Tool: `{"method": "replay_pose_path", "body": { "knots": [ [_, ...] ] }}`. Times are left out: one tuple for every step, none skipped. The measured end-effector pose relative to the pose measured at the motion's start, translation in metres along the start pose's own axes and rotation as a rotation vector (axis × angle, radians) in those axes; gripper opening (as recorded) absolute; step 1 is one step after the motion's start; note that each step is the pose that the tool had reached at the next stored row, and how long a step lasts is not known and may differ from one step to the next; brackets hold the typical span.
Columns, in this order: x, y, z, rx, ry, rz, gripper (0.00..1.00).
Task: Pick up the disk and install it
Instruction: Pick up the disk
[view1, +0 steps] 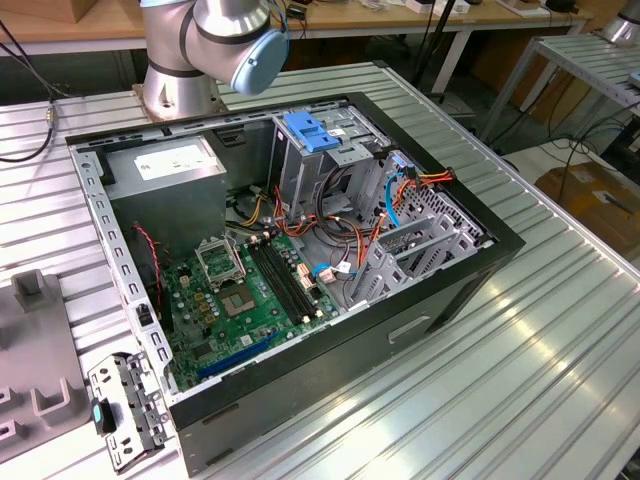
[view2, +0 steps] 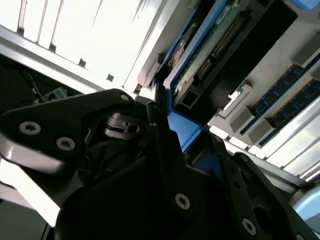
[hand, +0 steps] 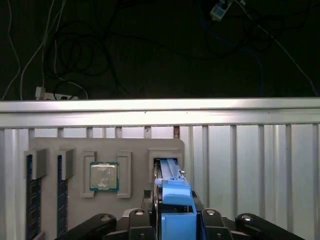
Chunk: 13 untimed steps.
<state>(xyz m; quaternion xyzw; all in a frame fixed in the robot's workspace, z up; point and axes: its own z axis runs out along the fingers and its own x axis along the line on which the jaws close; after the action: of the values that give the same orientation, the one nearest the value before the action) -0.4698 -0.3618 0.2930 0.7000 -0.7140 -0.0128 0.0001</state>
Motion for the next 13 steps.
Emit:
{"method": "replay_pose_path", "body": {
  "knots": [
    [0.0000,0.0000,0.0000,0.0001,-0.0001,0.000,0.37],
    [0.0000,0.0000,0.0000,0.0001,-0.0001,0.000,0.37],
    [0.0000,0.0000,0.0000,0.0001,-0.0001,0.000,0.37],
    [-0.0001,0.0000,0.0000,0.0001,-0.0001,0.000,0.37],
    [-0.0001,0.0000,0.0001,0.0001,-0.0001,0.000,0.37],
    [-0.0001,0.0000,0.0001,0.0001,-0.0001,0.000,0.37],
    [-0.0001,0.0000,0.0001,0.0001,-0.0001,0.000,0.37],
    [-0.0001,0.0000,0.0001,0.0001,-0.0001,0.000,0.37],
    [-0.0001,0.0000,0.0001,0.0001,-0.0001,0.000,0.37],
    [-0.0001,0.0000,0.0001,0.0002,-0.0002,0.000,0.37],
    [-0.0001,0.0000,0.0000,0.0001,-0.0001,0.000,0.37],
    [-0.0002,0.0000,0.0000,0.0001,-0.0001,0.000,0.37],
    [-0.0002,0.0000,0.0001,0.0001,-0.0001,0.000,0.37]
  ]
}}
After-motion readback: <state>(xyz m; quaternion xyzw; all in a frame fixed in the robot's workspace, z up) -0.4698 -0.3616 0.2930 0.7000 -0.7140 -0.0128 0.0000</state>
